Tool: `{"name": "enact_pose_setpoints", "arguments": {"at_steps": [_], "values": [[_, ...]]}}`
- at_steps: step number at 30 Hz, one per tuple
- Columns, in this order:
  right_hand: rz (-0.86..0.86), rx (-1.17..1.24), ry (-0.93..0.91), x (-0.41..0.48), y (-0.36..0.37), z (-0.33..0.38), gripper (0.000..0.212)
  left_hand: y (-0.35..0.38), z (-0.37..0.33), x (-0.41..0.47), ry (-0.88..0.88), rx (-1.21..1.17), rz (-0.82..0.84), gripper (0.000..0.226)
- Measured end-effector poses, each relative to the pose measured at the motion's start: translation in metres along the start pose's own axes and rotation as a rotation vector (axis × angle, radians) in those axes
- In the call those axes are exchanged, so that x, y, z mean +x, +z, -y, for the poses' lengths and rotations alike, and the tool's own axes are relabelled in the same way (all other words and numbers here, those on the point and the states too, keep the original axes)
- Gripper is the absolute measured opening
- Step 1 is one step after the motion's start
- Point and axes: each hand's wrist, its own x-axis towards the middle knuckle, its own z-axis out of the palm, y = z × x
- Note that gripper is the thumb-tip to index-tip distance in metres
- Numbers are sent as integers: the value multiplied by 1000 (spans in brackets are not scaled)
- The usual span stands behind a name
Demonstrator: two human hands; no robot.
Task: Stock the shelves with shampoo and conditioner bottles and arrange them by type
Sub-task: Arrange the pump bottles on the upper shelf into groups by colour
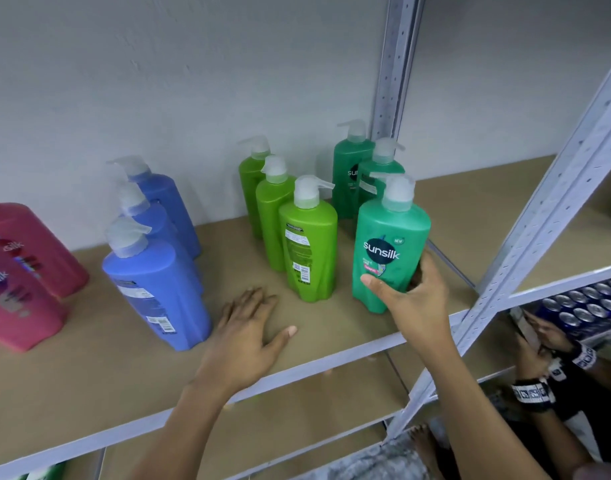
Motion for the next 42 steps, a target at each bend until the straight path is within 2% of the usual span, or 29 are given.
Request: {"name": "enact_pose_setpoints", "arguments": {"at_steps": [4,8,15,21,28,31,33,39,42], "values": [[-69,-63,-27,36,-6,-6,58,0,-3,-3,-11,17,1,89],[-111,-85,-44,59,-1,-12,69,1,-2,-3,-16,18,1,87],[-173,-137,-96,65,13,-34,76,1,-3,-3,-26,29,-8,86],[-119,-130,-93,65,12,-37,81,1,-3,-3,-41,21,-7,86],[-76,-137,-42,66,9,-36,73,1,-5,-3,-60,22,-4,89],[-63,-172,-41,64,10,-39,78,2,-6,-4,-65,11,-10,96],[-46,-195,-60,60,9,-43,86,2,-7,-6,-75,9,-14,92],[-43,-454,-103,24,5,-52,98,2,-11,-14,-106,43,-50,82],[-30,-583,-160,-11,8,-54,82,4,-12,-23,-105,40,-54,79]]}}
